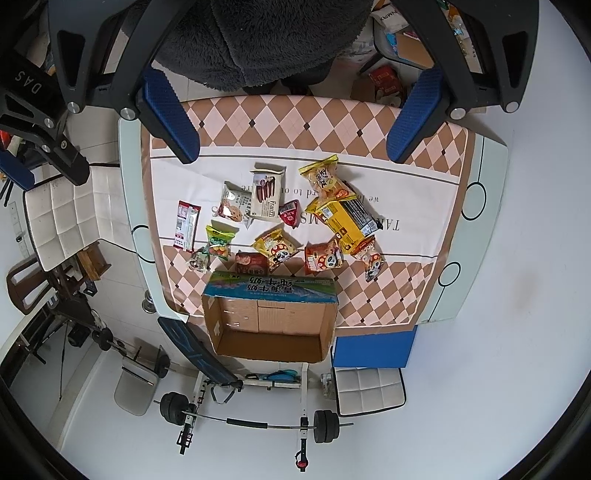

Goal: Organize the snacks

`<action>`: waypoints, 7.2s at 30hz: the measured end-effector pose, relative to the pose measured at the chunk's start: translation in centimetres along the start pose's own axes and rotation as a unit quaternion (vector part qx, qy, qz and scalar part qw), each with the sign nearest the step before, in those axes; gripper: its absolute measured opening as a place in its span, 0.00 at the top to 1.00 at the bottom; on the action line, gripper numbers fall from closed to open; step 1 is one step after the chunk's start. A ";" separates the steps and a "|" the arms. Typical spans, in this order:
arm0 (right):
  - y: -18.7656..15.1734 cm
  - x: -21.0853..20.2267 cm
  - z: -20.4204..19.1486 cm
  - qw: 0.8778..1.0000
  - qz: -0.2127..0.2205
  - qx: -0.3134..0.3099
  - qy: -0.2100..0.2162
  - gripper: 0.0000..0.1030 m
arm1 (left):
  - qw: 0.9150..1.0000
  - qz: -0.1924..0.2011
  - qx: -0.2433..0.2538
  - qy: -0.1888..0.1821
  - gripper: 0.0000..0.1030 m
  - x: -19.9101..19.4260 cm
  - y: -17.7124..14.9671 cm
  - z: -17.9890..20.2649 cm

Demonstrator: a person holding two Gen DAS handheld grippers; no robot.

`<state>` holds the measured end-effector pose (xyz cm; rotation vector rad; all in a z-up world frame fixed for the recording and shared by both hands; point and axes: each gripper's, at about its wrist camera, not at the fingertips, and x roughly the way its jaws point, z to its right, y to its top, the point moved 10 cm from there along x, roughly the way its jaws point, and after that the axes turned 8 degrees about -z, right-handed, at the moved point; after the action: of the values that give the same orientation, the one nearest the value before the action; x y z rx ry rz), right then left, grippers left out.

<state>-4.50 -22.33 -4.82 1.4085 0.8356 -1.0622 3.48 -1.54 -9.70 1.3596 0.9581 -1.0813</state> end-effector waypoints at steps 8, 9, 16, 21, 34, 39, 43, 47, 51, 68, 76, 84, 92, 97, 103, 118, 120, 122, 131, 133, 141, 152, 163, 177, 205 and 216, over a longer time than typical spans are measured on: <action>-0.2 -0.2 -0.2 1.000 0.000 0.001 0.001 0.00 | 1.000 0.000 0.000 -0.001 0.00 -0.1 0.1 0.0; -0.1 -0.2 -0.2 1.000 0.000 0.001 0.001 0.00 | 1.000 0.000 0.000 -0.001 0.00 0.0 0.0 0.0; -0.1 -0.2 -0.2 1.000 0.002 0.002 0.001 0.00 | 1.000 0.001 0.001 -0.001 0.00 -0.1 0.2 0.1; -0.2 -0.2 -0.1 1.000 0.002 0.002 0.002 0.00 | 1.000 0.002 0.001 0.000 0.00 -0.2 0.3 0.1; 1.0 4.8 0.0 0.997 -0.046 0.046 0.040 0.00 | 0.999 0.010 -0.036 0.035 0.00 3.5 3.2 -2.9; 1.2 13.0 -0.1 0.989 -0.112 0.067 0.072 0.00 | 0.995 -0.049 -0.072 0.046 0.00 10.0 4.1 -6.4; 0.6 20.1 -2.3 0.977 -0.177 0.071 0.093 0.00 | 0.987 -0.113 -0.111 0.031 0.00 16.0 3.7 -8.8; -0.3 27.7 -5.2 0.967 -0.228 0.063 0.100 0.00 | 0.973 -0.171 -0.153 0.009 0.00 22.3 2.1 -10.4; -1.2 33.8 -8.6 0.957 -0.268 0.045 0.100 0.00 | 0.958 -0.218 -0.186 -0.022 0.00 27.2 0.5 -10.7; -4.4 43.0 -14.4 0.936 -0.323 0.077 0.114 0.03 | 0.950 -0.229 -0.199 -0.075 0.47 38.5 -0.5 -9.6; -4.7 44.9 -15.7 0.934 -0.328 0.093 0.106 0.13 | 0.958 -0.216 -0.178 -0.054 0.56 37.9 -1.3 -10.2; -4.9 45.5 -17.8 0.942 -0.321 0.077 0.064 0.40 | 0.962 -0.217 -0.162 -0.036 0.57 36.0 -3.2 -11.5; -6.6 41.8 -18.0 0.947 -0.302 0.080 0.076 0.41 | 0.965 -0.218 -0.132 -0.055 0.58 32.6 -5.4 -13.2; -7.3 38.1 -16.8 0.947 -0.290 0.088 0.102 0.41 | 0.973 -0.203 -0.090 -0.069 0.58 29.1 -4.9 -11.0; -5.2 33.6 -16.3 0.952 -0.258 0.089 0.139 0.41 | 0.983 -0.155 -0.034 -0.093 0.58 22.8 -1.0 -8.1; 13.2 27.3 -9.3 0.966 -0.165 0.070 0.187 0.41 | 0.991 -0.068 0.035 -0.108 0.58 19.5 19.8 1.1; 16.2 27.6 -8.8 0.969 -0.151 0.067 0.183 0.41 | 0.992 -0.065 0.038 -0.105 0.58 20.1 22.3 1.7; 19.2 28.5 -8.3 0.972 -0.137 0.065 0.179 0.41 | 0.992 -0.065 0.045 -0.101 0.58 21.0 24.9 2.1; 29.1 36.5 -8.5 0.975 -0.137 0.052 0.165 0.41 | 0.988 -0.107 0.054 -0.097 0.58 28.7 34.5 2.8; 30.5 39.1 -8.7 0.974 -0.149 0.048 0.164 0.41 | 0.986 -0.122 0.054 -0.097 0.58 30.7 36.0 2.9; 33.4 47.6 -9.7 0.970 -0.190 0.024 0.152 0.41 | 0.970 -0.207 0.063 -0.109 0.58 38.1 38.6 3.6; 34.7 53.8 -10.2 0.965 -0.224 -0.016 0.134 0.39 | 0.960 -0.253 0.067 -0.103 0.58 42.6 38.7 4.8; 32.9 53.4 -10.6 0.955 -0.258 -0.017 0.147 0.11 | 0.966 -0.234 0.058 -0.095 0.22 41.7 39.0 4.7; 30.0 45.5 -8.8 0.978 -0.186 0.002 0.097 0.07 | 0.991 -0.111 0.021 -0.068 0.21 33.0 35.8 0.2; 20.8 26.7 -10.4 0.995 -0.051 -0.003 0.082 0.07 | 0.997 0.042 -0.034 -0.050 0.21 19.2 23.4 -4.1; 11.3 33.4 -16.9 0.975 -0.176 -0.038 0.128 0.07 | 0.972 -0.122 -0.187 -0.077 0.21 28.2 10.4 -14.1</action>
<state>19.82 -9.69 -32.72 1.3804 1.3381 -1.1111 21.84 10.71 -34.43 0.8553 1.1661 -1.1024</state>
